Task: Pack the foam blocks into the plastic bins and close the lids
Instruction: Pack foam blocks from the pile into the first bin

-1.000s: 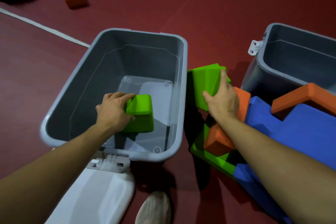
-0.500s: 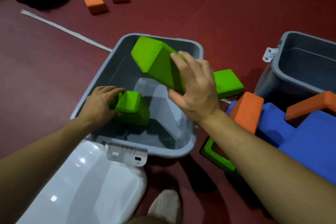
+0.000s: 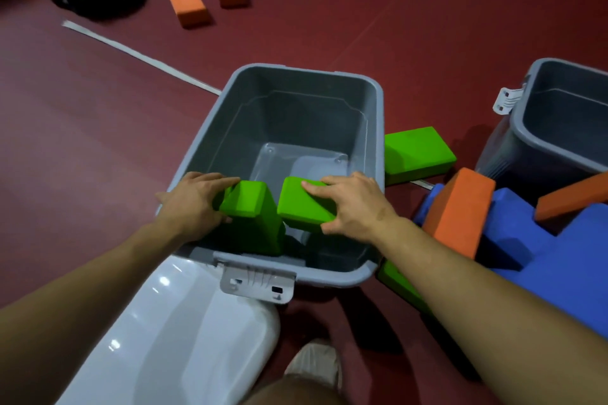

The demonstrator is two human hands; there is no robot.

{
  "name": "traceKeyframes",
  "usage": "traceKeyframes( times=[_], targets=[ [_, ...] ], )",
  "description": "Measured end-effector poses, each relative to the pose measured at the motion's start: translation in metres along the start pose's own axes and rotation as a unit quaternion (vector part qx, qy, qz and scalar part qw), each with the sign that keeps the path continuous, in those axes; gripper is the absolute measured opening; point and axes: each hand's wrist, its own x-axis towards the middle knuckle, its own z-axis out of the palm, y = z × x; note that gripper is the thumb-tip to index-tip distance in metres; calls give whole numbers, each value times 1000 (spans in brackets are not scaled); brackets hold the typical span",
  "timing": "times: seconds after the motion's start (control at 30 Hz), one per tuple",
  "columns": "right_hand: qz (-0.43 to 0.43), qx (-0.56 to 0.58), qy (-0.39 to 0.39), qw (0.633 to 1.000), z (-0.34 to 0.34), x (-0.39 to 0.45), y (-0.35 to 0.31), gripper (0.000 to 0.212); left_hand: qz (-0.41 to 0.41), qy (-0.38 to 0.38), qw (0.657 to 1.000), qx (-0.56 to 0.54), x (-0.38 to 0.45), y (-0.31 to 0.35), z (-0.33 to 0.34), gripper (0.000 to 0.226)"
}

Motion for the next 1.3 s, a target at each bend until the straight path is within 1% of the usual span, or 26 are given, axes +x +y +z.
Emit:
traceKeyframes(
  times=[0.13,0.23,0.3,0.37,0.43,0.53,0.7,0.83,0.9,1.03,1.17,1.3],
  targets=[
    [19,23,-36,999,-16,-12,20,86,-2,-23,998,-55,-25,34,10,88],
    [21,30,-65,997,-19,-25,31,87,-17,-25,997,-67,-47,55,27,96],
    [13,35,-64,997,-19,-33,35,86,-19,-7,998,-58,-54,62,32,93],
    [6,37,-44,998,-13,-41,39,87,-30,22,998,-42,-56,68,31,85],
    [5,47,-41,998,-4,-47,44,87,-41,46,998,-18,-59,75,32,79],
    [1,57,-50,997,13,-54,52,86,-22,60,998,-13,-58,75,33,81],
    [-14,38,-23,999,18,-59,54,78,-17,60,998,30,-47,77,33,83],
    [-36,-33,-34,998,24,-58,49,80,5,33,997,76,-48,77,37,82],
    [-44,-49,-45,997,25,-57,46,80,7,39,996,80,-50,73,41,81],
    [-56,-45,-49,996,22,-58,46,80,7,57,995,78,-50,75,44,83],
    [-48,-37,-47,997,23,-60,46,81,5,71,996,53,-51,77,45,82],
    [-47,-39,-56,997,22,-62,44,81,10,72,996,52,-52,76,44,80]
  ],
)
